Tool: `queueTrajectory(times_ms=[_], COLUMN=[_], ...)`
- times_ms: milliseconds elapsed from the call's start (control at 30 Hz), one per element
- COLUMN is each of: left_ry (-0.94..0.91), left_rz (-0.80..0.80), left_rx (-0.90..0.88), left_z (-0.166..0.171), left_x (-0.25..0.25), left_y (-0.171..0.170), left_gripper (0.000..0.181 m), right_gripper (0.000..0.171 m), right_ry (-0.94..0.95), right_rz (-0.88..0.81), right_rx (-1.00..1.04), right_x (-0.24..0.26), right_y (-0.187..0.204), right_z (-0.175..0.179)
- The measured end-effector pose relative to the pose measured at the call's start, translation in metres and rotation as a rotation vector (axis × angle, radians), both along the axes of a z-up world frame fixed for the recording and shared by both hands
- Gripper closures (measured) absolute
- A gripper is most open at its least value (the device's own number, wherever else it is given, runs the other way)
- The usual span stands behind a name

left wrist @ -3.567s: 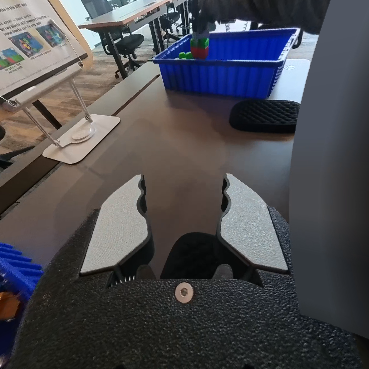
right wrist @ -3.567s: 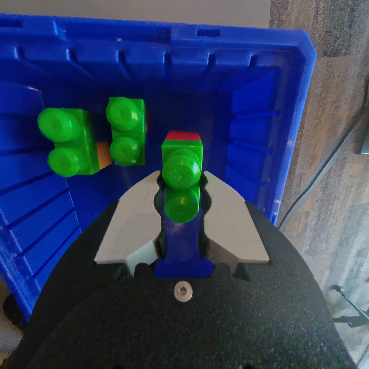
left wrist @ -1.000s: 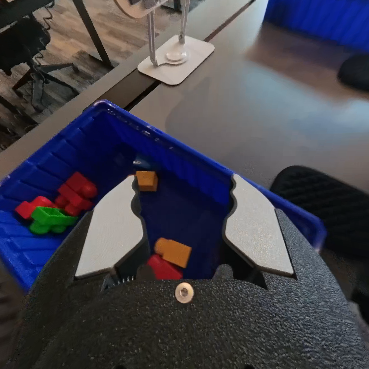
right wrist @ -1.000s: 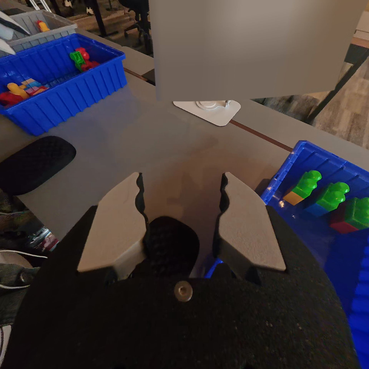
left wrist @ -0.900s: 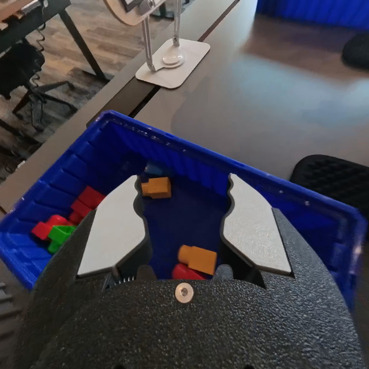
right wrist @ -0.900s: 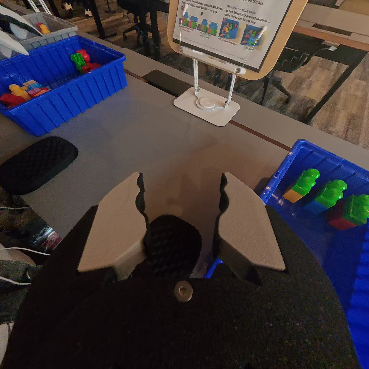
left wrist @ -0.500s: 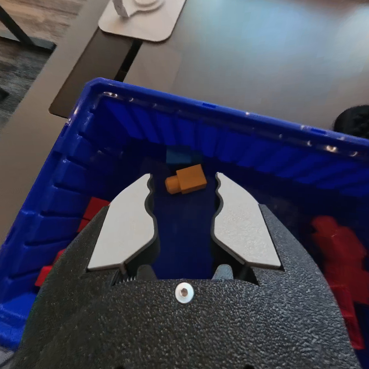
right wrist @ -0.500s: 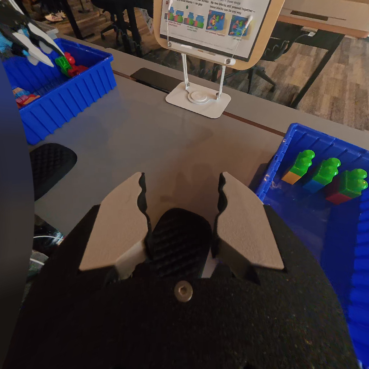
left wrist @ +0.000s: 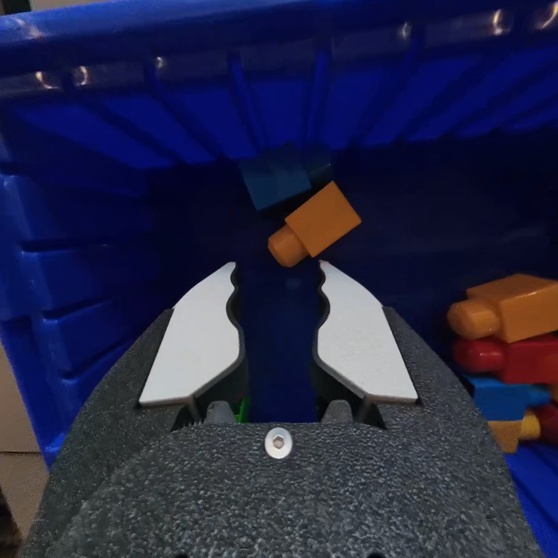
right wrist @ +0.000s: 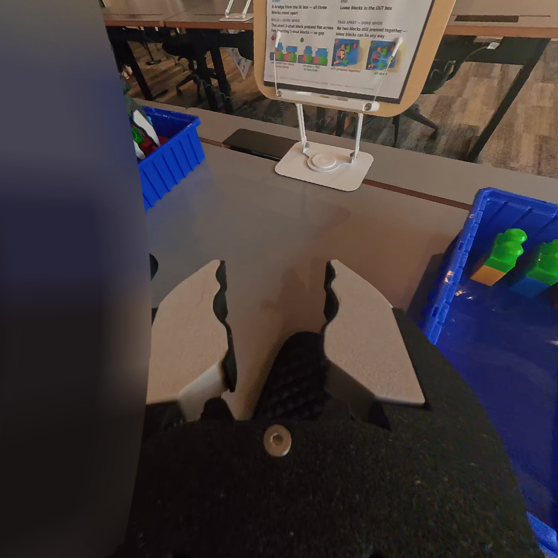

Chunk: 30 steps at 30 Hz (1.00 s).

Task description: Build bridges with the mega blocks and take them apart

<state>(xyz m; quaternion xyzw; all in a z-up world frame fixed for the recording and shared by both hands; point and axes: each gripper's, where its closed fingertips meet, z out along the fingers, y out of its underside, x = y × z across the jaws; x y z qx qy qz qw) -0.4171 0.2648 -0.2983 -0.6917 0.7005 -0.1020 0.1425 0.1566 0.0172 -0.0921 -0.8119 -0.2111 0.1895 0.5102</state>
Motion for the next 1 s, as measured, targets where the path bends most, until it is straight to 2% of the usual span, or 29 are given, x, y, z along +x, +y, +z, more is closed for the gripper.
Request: queueTrajectory(times_ms=[200,367,500,633,1000], left_ry=[0.151,0.169,0.252,0.239,0.291], left_rz=[-0.169,-0.274,-0.344,-0.413,-0.523], left_rx=[0.009,0.055,0.052,0.133,0.104], left_z=[-0.013,-0.018,-0.026,-0.025,-0.036], left_x=[-0.004,0.008,0.002,0.017,0.025], left_y=[-0.002,-0.003,-0.008,-0.007,-0.030], left_gripper=[0.156,0.148,0.144,0.140,0.149], right_gripper=[0.112,0.118,0.121,0.123,0.129], right_ry=[0.057,0.093,0.130,0.131,0.187], right_rz=[0.036,0.045,0.062,0.065,0.084], right_rx=[-0.016,-0.030,-0.035,-0.045,-0.067], right_x=[-0.016,-0.023,-0.030,-0.032,-0.032], right_y=[0.003,0.008,0.010,0.013,0.018], right_z=[0.002,0.003,0.006,0.004,-0.002])
